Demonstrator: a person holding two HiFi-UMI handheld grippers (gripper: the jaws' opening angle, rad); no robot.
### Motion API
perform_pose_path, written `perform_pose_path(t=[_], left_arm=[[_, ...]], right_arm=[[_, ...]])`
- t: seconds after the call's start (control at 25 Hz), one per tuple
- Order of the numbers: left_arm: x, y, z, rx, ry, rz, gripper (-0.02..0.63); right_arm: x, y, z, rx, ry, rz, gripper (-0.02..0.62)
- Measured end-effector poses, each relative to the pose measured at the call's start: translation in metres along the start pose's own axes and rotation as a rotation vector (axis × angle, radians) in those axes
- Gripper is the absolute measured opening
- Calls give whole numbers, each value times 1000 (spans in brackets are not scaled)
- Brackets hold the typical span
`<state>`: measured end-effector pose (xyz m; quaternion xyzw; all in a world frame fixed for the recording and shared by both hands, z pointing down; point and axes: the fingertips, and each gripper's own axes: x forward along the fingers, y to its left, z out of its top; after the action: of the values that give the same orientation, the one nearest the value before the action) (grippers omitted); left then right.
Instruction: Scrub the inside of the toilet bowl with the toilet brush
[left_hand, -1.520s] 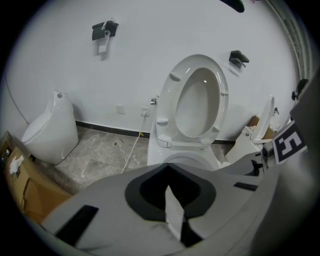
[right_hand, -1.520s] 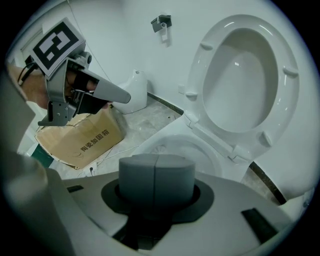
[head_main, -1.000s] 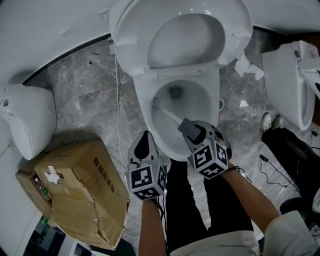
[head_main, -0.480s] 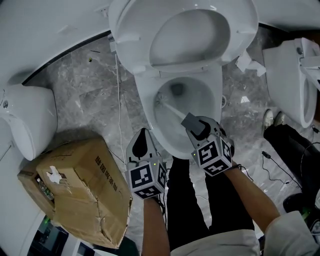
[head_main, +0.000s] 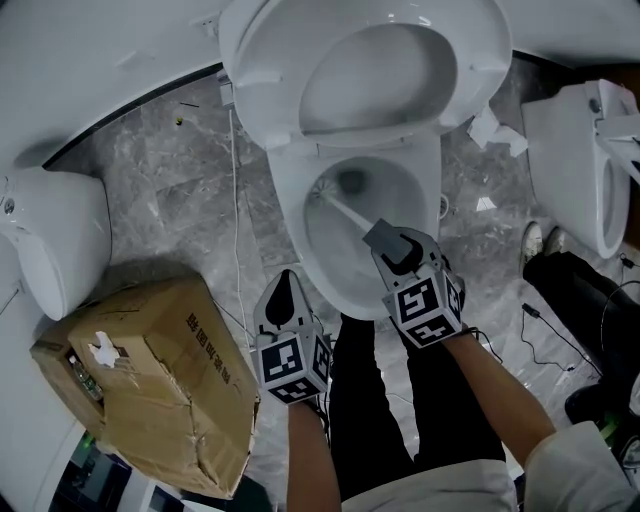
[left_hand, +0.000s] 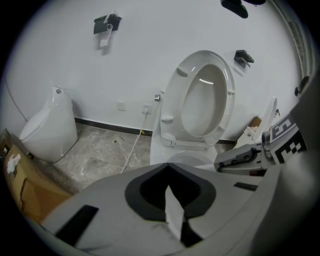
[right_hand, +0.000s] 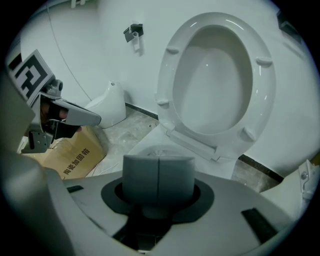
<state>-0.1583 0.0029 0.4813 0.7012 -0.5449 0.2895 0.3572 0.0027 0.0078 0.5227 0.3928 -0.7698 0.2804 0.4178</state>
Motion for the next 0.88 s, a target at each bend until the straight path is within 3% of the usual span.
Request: perform_pose_path(t=[0.88], left_arm=[[11, -6, 12, 66, -16, -38, 18]], right_arm=[[-3, -30, 8, 67, -31, -73, 172]])
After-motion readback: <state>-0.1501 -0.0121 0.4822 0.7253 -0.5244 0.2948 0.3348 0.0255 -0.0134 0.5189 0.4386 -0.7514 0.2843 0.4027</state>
